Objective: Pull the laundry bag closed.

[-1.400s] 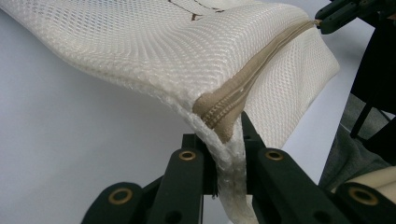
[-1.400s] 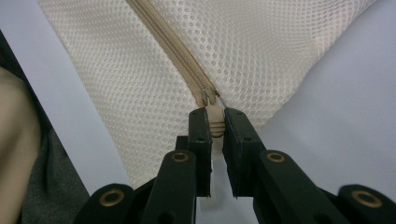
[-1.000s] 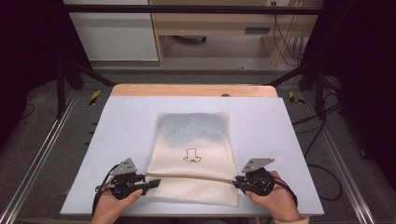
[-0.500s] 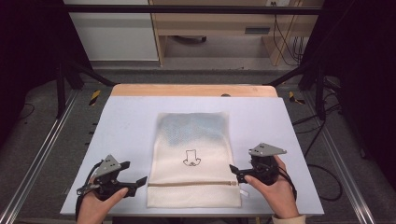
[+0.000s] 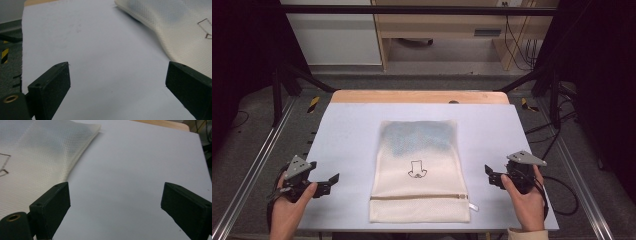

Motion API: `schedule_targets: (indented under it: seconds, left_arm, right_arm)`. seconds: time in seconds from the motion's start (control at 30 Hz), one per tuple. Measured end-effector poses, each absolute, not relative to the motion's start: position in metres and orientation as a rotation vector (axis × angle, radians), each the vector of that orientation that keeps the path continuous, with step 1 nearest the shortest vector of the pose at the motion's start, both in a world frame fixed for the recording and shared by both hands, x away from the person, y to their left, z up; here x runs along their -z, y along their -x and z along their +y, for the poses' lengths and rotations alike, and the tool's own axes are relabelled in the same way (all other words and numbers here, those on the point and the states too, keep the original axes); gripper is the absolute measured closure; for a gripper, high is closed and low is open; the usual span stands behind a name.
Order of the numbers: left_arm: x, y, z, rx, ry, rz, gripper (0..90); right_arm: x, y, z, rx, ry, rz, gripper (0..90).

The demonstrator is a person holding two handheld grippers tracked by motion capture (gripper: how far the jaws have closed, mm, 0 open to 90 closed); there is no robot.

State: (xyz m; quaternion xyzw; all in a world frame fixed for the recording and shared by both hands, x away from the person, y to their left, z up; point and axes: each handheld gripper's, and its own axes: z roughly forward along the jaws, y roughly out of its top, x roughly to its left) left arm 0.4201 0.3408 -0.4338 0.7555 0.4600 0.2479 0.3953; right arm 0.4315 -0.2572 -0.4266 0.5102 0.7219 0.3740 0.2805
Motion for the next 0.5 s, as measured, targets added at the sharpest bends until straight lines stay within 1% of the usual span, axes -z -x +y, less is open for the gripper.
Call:
schedule_targets:
  seconds: [0.07,0.1,0.2,0.23,0.27,0.33,0.37,0.4,0.5]
  left_arm:
    - [0.436,-0.422,0.345,-0.630,-1.908,1.188,5.7]
    - [0.439,-0.425,0.349,-0.636,-1.896,1.203,5.7]
    - [0.447,-0.433,0.357,-0.651,-1.840,1.206,5.9]
    - [0.447,-0.433,0.357,-0.651,-1.840,1.206,6.1]
    - [0.450,-0.435,0.357,-0.663,-1.835,1.192,6.1]
    - [0.454,-0.439,0.357,-0.721,-1.812,1.171,6.1]
    - [0.456,-0.444,0.356,-0.755,-1.774,1.129,6.0]
    - [0.456,-0.444,0.356,-0.755,-1.774,1.129,5.9]
    - [0.456,-0.452,0.354,-0.835,-1.733,1.078,5.9]
  right_arm:
    - [0.430,-0.431,-0.261,-0.993,-1.373,1.925,9.3]
    - [0.438,-0.432,-0.267,-0.991,-1.380,1.890,9.6]
    - [0.450,-0.432,-0.273,-0.967,-1.354,1.858,10.1]
    - [0.450,-0.432,-0.273,-0.967,-1.354,1.858,10.1]
    - [0.458,-0.432,-0.276,-0.970,-1.347,1.845,10.1]
    - [0.461,-0.433,-0.277,-0.967,-1.345,1.837,10.1]
    - [0.468,-0.434,-0.278,-0.976,-1.366,1.817,10.1]
    - [0.468,-0.434,-0.278,-0.976,-1.366,1.817,10.1]
    - [0.472,-0.436,-0.280,-1.005,-1.382,1.804,10.0]
